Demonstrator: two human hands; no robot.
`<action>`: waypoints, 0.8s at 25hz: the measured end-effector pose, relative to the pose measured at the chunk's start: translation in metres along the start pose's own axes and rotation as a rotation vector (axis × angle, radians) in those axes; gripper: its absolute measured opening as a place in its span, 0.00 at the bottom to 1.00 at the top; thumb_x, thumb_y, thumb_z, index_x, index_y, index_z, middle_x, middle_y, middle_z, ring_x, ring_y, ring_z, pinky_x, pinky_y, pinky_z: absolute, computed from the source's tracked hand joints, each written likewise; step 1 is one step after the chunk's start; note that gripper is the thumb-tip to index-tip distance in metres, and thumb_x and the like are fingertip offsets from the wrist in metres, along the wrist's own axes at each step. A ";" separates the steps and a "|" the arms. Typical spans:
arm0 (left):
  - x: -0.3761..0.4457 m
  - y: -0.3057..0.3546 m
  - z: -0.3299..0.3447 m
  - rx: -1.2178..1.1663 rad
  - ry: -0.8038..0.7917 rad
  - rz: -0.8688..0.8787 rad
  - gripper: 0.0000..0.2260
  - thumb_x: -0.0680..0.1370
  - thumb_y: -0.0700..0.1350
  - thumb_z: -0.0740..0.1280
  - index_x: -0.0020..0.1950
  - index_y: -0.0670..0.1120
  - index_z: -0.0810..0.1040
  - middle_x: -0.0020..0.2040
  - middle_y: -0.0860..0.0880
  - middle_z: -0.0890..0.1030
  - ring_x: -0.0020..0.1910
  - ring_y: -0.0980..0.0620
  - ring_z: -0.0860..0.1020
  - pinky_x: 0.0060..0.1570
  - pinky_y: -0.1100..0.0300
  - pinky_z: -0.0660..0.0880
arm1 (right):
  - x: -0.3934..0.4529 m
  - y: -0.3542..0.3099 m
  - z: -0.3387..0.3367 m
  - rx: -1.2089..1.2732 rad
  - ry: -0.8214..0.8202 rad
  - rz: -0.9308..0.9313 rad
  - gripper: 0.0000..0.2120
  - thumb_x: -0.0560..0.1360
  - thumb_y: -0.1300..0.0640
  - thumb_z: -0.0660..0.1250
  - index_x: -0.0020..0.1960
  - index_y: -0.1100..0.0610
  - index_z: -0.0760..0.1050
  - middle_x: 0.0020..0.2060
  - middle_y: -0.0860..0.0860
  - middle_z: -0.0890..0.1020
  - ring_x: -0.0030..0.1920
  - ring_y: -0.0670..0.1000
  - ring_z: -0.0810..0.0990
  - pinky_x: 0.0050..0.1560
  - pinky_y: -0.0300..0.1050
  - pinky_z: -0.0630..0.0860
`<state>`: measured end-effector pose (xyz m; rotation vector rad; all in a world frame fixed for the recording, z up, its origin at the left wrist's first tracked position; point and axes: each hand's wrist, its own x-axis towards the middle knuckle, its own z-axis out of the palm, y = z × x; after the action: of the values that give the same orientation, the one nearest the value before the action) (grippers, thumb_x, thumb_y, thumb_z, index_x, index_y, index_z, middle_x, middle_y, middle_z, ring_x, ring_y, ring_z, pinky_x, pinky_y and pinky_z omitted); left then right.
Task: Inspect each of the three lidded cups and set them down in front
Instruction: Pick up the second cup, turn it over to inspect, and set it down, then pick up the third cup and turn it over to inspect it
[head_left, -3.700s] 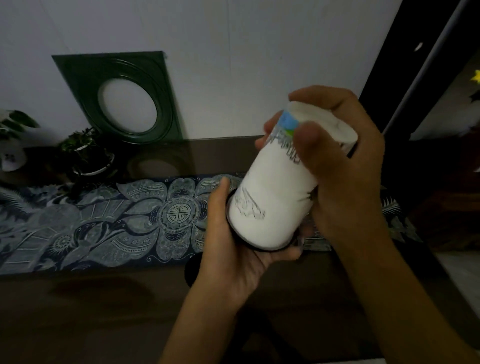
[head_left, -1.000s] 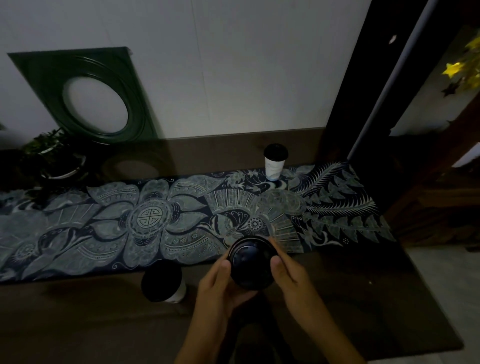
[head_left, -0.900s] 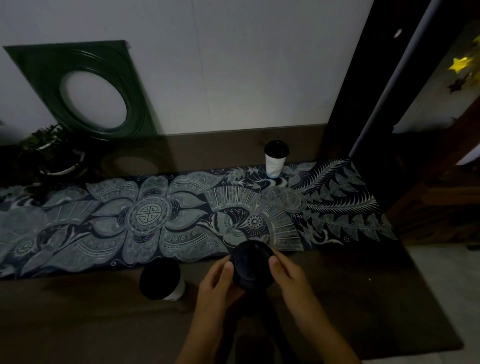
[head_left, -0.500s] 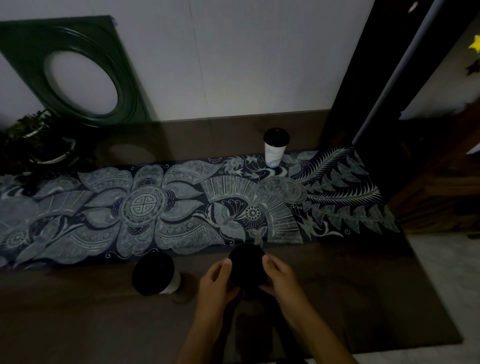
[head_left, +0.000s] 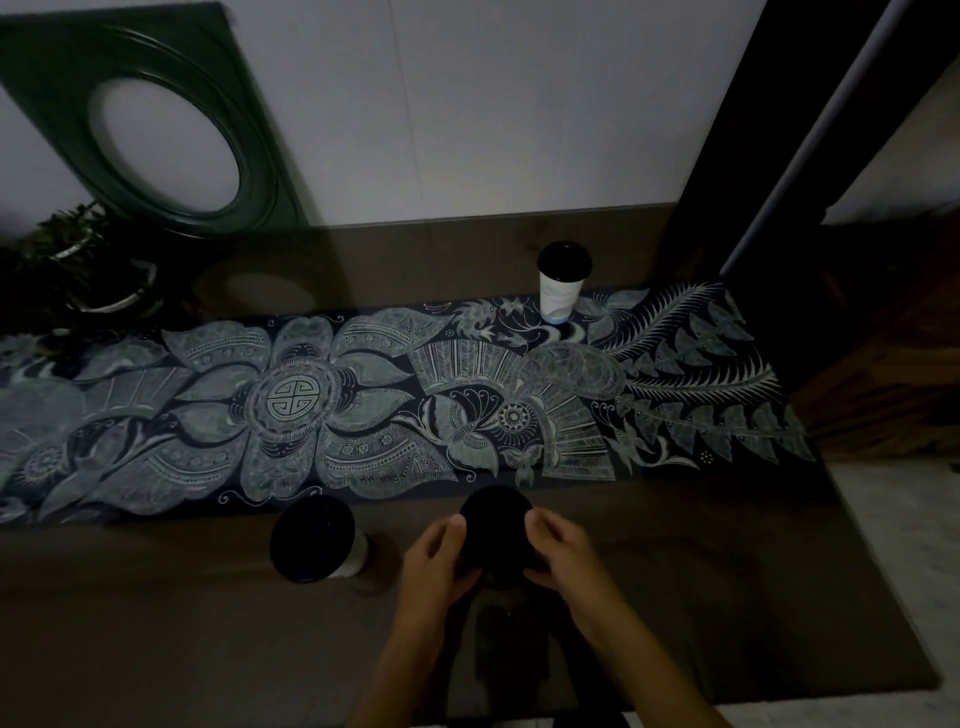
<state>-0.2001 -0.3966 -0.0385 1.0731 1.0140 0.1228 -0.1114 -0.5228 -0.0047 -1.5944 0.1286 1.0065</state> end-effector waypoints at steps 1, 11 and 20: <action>-0.002 0.001 0.001 0.003 0.004 0.015 0.09 0.81 0.47 0.65 0.53 0.44 0.82 0.53 0.39 0.85 0.52 0.45 0.83 0.47 0.54 0.79 | -0.001 -0.001 0.000 -0.025 0.001 -0.009 0.09 0.81 0.49 0.60 0.58 0.47 0.75 0.52 0.47 0.80 0.51 0.43 0.78 0.49 0.41 0.78; -0.024 0.098 0.001 0.836 0.171 0.827 0.31 0.77 0.67 0.57 0.78 0.58 0.61 0.82 0.51 0.56 0.81 0.50 0.53 0.73 0.49 0.59 | -0.011 -0.082 -0.028 -0.712 0.255 -0.580 0.36 0.76 0.33 0.56 0.79 0.41 0.47 0.81 0.45 0.46 0.80 0.53 0.46 0.76 0.62 0.51; -0.055 0.215 0.065 1.009 0.388 1.322 0.38 0.75 0.65 0.63 0.81 0.52 0.57 0.84 0.44 0.50 0.83 0.45 0.44 0.78 0.41 0.49 | -0.043 -0.203 -0.064 -1.093 0.547 -1.122 0.40 0.75 0.32 0.53 0.79 0.44 0.39 0.81 0.49 0.40 0.79 0.53 0.34 0.77 0.59 0.38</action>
<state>-0.1037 -0.3587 0.1682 2.6061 0.4853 0.9891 0.0137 -0.5331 0.1721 -2.3742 -1.0018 -0.3787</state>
